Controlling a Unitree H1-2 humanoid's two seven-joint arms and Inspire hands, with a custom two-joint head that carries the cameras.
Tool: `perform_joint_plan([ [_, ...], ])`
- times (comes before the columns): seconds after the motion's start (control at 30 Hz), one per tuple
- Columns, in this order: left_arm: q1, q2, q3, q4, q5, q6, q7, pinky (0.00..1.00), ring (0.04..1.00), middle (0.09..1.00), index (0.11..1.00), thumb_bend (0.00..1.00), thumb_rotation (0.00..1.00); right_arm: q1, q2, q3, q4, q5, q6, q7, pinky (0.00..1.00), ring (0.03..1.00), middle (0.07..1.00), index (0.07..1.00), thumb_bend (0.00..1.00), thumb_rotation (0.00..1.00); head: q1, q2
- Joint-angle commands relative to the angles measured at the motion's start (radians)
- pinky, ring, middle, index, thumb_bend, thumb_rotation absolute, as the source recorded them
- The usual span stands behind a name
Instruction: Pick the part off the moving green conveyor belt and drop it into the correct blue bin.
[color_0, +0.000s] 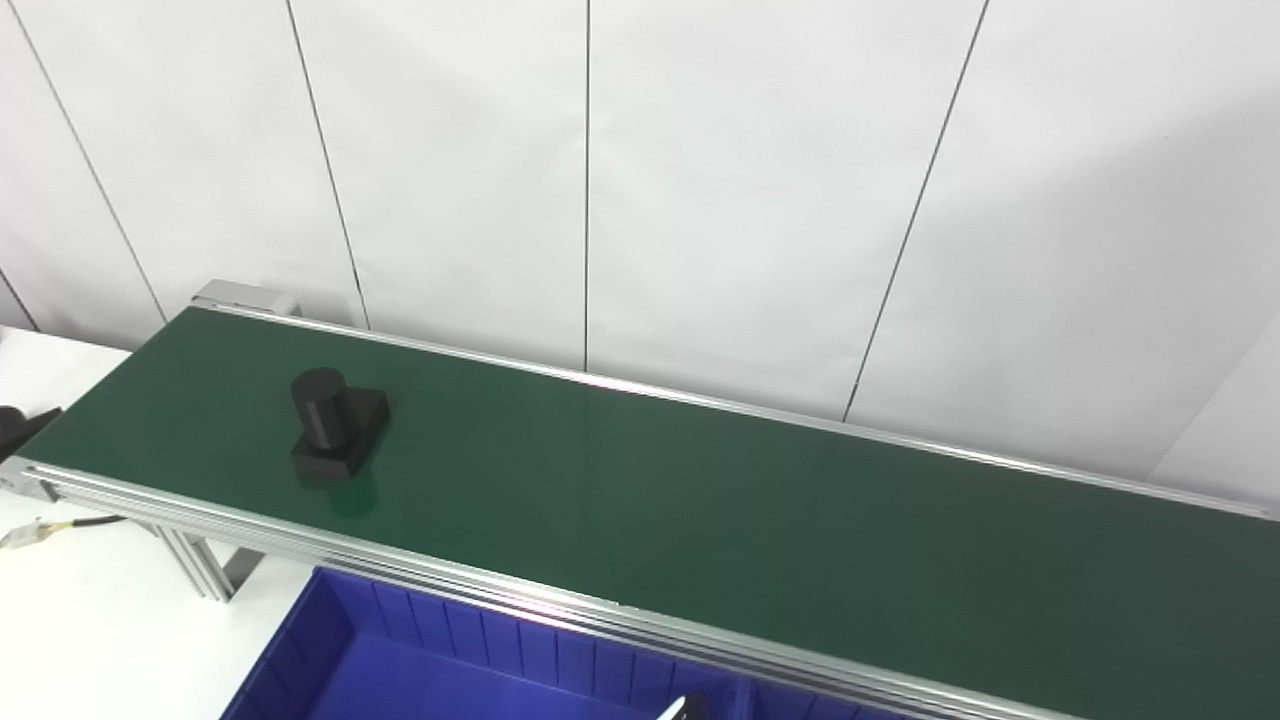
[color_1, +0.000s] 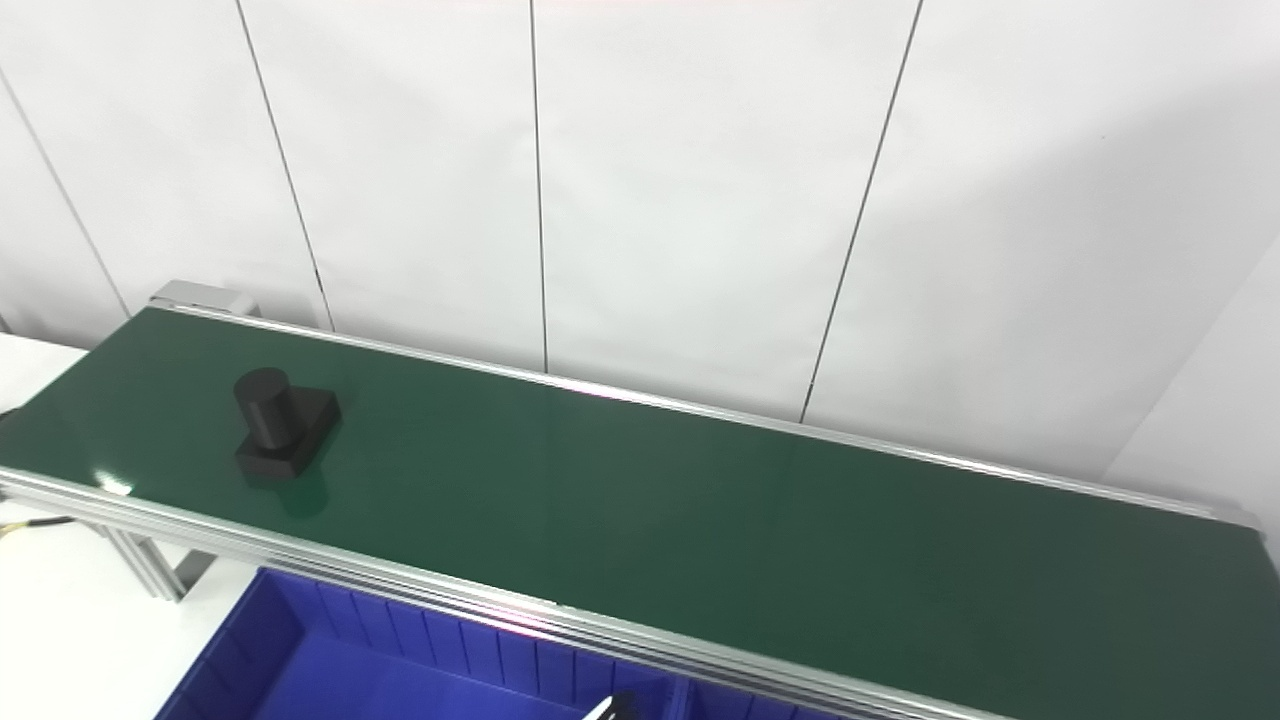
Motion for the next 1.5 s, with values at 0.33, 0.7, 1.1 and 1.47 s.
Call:
perform_joint_plan([
  [0.33,-0.037,-0.012,-0.020,0.001,-0.004,-0.032,0.030,0.88,0.964,0.954,0.979,1.00,0.96,0.011,-0.006,-0.030,-0.053,0.004,-0.032,0.021,1.00,1.000,1.000,1.000,1.00,0.95,-0.014,0.012],
  [0.7,-0.047,-0.014,-0.014,0.005,-0.015,-0.032,0.019,0.89,0.978,0.962,0.990,1.00,0.96,0.063,0.021,-0.090,-0.190,0.060,-0.032,0.120,1.00,1.000,1.000,1.000,1.00,0.94,-0.048,0.003],
  [1.1,-0.057,0.006,-0.012,0.024,-0.040,-0.032,0.009,0.89,0.976,0.969,0.997,1.00,0.94,0.074,0.080,-0.112,-0.401,0.060,-0.032,0.134,0.96,0.948,0.957,0.982,1.00,0.94,-0.081,-0.006],
  [1.47,-0.053,0.009,-0.013,0.037,-0.043,-0.032,0.010,0.88,0.968,0.966,0.987,1.00,0.94,-0.008,0.086,-0.168,-0.501,0.095,-0.031,0.154,0.93,0.944,0.956,1.000,1.00,0.93,-0.105,-0.044],
])
